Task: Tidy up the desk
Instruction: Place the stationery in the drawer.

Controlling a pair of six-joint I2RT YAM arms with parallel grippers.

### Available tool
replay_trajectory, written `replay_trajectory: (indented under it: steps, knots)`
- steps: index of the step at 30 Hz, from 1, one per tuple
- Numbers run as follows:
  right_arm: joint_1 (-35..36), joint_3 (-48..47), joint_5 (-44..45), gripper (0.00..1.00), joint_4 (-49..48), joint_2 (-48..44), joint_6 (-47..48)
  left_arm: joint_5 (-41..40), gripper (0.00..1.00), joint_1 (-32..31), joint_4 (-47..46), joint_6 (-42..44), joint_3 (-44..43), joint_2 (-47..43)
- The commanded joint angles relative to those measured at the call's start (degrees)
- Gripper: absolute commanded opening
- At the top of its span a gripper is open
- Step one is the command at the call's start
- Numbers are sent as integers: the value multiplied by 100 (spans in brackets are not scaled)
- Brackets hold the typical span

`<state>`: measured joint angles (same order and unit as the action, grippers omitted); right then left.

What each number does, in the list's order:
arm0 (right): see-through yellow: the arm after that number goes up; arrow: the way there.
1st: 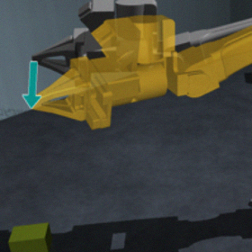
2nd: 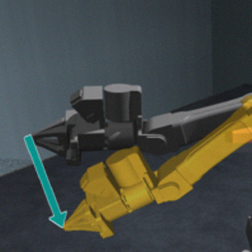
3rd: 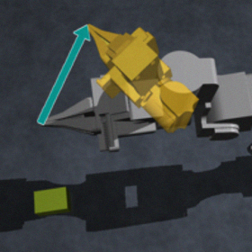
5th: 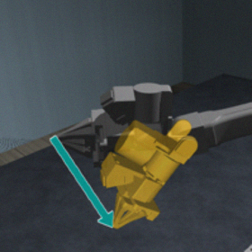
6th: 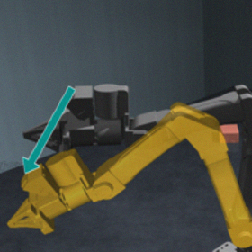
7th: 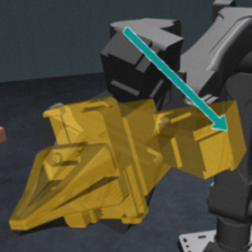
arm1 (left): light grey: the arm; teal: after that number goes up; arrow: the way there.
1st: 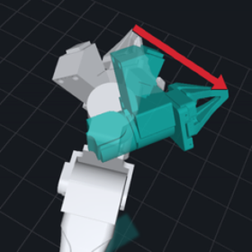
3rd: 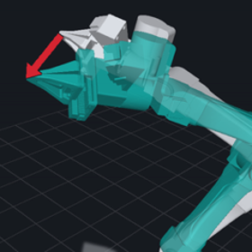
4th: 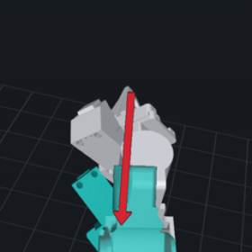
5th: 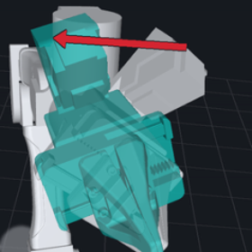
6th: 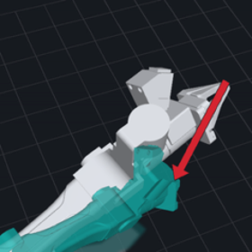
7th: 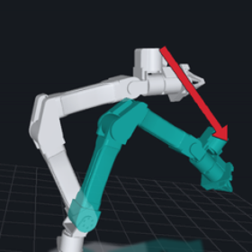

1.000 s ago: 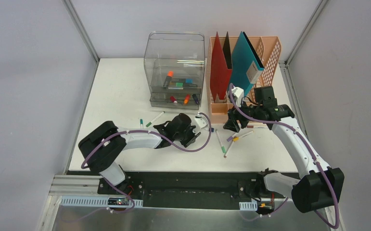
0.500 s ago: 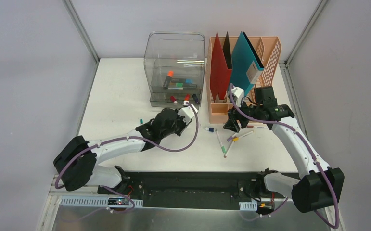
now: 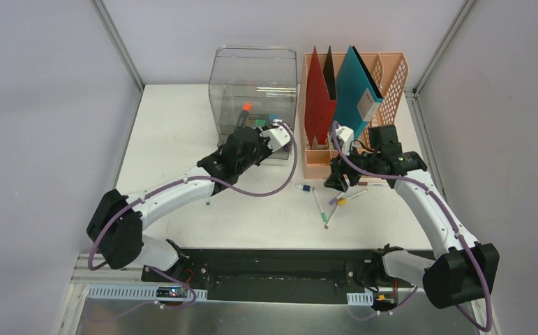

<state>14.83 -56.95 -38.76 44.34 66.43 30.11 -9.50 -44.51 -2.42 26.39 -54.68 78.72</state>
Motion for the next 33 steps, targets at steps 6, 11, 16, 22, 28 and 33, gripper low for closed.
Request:
replay_trajectory:
  steps: [6, 11, 16, 22, 28, 33]
  knots:
    - [11, -18, -10, 60, -153, -54, 74, -680, 0, 31, 561, 848, -932, 785]
    - [11, -18, -8, 60, -149, -57, 75, -906, 0, 56, 375, 1128, -1084, 1169]
    - [7, -10, -8, 60, -149, -60, 83, -1189, 0, 96, 144, 1333, -1203, 1597]
    - [12, -9, 0, 60, -151, -51, 83, -1433, 11, 108, -85, 1449, -1269, 1859]
    - [11, -9, 0, 60, -153, -35, 83, -1616, 34, 114, -371, 1492, -1223, 1971]
    - [11, -9, 0, 60, -153, -25, 92, -1488, 47, 109, -322, 1163, -1162, 1778]
